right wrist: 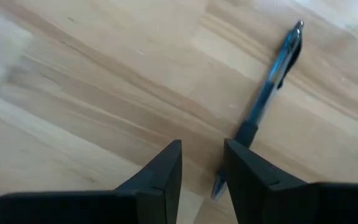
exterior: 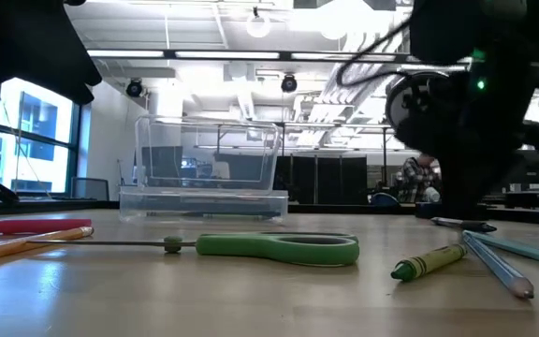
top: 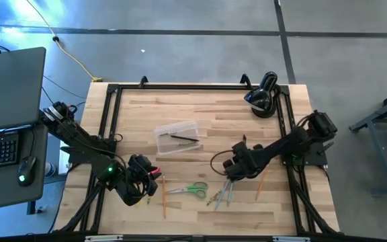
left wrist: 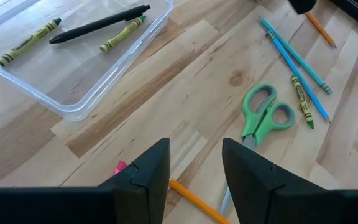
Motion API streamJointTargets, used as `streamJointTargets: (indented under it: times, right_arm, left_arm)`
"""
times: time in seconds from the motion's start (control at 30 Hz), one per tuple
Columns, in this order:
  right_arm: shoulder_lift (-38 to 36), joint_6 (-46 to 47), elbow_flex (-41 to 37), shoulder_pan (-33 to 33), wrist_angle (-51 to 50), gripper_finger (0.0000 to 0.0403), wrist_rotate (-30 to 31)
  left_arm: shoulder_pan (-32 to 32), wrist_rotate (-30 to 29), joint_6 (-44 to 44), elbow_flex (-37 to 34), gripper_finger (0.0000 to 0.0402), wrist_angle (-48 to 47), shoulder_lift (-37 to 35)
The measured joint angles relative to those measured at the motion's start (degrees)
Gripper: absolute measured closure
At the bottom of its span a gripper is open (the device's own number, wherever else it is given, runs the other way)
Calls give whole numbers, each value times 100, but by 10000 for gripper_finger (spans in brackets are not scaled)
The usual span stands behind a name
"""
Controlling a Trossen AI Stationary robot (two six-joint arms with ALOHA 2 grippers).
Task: Pick & place school supplies into a supply box
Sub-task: Put the transparent black pen into the supply box
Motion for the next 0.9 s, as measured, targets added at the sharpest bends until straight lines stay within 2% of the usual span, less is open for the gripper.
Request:
streamJointTargets:
  times: [0.27,0.4,0.6,0.9]
  right_arm:
    - [-334,410,-268,2,-193,306,99]
    - [-333,667,-680,-2,373,306,-174]
    - [-362,664,-1293,-78,1545,306,-130]
    - [-348,382,-1569,-152,1557,311,273]
  left_arm:
    - [0,0,0,0,223,11,0]
    - [-1,0,0,0,223,11,0]
    - [0,0,0,0,223,0,0]
    - [0,-2,0,0,223,18,0]
